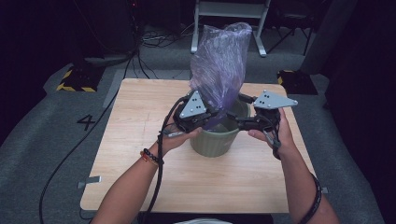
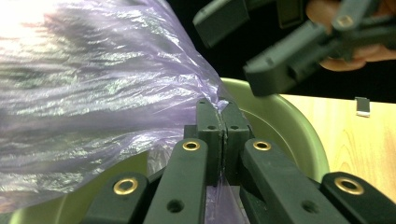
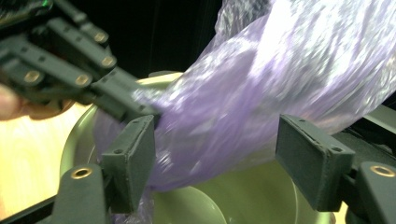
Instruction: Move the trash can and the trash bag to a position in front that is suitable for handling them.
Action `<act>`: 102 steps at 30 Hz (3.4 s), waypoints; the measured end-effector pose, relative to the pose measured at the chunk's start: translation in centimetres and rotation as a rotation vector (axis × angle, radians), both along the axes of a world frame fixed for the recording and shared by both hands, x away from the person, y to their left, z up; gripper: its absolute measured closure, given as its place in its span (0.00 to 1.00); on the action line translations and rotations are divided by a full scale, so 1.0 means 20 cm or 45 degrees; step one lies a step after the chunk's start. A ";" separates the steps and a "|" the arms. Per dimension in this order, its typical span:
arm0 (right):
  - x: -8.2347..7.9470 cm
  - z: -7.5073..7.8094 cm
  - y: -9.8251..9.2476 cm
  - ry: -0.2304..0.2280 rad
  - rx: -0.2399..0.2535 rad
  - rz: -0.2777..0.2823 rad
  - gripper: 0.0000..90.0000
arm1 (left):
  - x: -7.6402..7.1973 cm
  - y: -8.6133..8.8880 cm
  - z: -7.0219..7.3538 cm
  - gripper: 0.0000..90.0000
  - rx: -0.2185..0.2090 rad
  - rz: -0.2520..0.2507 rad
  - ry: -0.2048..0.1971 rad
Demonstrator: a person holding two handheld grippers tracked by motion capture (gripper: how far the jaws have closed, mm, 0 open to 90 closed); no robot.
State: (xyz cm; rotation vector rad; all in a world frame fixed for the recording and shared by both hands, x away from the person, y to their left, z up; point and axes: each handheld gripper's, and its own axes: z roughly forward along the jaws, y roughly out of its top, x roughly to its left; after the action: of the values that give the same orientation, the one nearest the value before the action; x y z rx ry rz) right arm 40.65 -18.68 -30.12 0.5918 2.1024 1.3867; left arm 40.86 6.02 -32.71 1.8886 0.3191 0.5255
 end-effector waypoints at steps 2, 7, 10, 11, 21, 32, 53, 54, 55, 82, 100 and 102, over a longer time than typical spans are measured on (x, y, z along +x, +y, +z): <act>0.01 0.00 0.00 -0.013 0.012 -0.020 0.30 | -0.01 0.00 -0.02 0.99 -0.004 -0.007 0.002; 0.04 0.01 0.00 0.009 0.057 -0.028 0.29 | -0.02 0.01 -0.06 0.99 0.003 -0.016 -0.007; 0.05 0.01 0.00 0.004 0.085 -0.044 0.34 | -0.03 0.02 -0.07 0.99 0.003 -0.015 -0.005; 0.05 0.00 0.01 0.001 0.081 -0.037 0.40 | -0.03 0.02 -0.07 0.99 0.005 -0.015 -0.005; 0.07 -0.03 0.06 0.005 0.024 -0.017 0.82 | -0.05 0.02 -0.11 0.99 0.030 -0.017 -0.010; 0.05 -0.06 0.07 -0.008 0.028 0.021 1.00 | -0.05 0.02 -0.14 0.83 0.035 0.017 -0.007; -0.11 -0.09 0.04 -0.116 -0.036 0.110 1.00 | 0.00 0.16 0.07 0.22 -0.307 0.078 0.092; -0.12 -0.10 0.05 -0.120 -0.049 0.119 1.00 | 0.00 0.16 0.09 0.22 -0.308 0.075 0.101; -0.12 -0.10 0.05 -0.124 -0.061 0.120 1.00 | 0.01 0.16 0.10 0.23 -0.307 0.069 0.111; -0.18 -0.13 -0.06 -0.106 0.052 0.117 0.43 | -0.09 0.08 0.08 1.00 -0.105 -0.058 -0.011; -0.12 -0.05 -0.03 -0.100 0.010 0.110 0.59 | -0.18 0.08 -0.01 1.00 -0.040 -0.084 -0.060; -0.13 -0.06 -0.02 -0.099 -0.010 0.131 0.75 | -0.20 0.08 -0.02 1.00 -0.049 -0.085 -0.057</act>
State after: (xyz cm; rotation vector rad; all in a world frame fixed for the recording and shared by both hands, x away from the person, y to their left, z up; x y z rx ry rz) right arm 37.99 -19.11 -31.30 0.4245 2.1007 1.4337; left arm 36.95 7.63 -33.07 1.8411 0.2343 0.5124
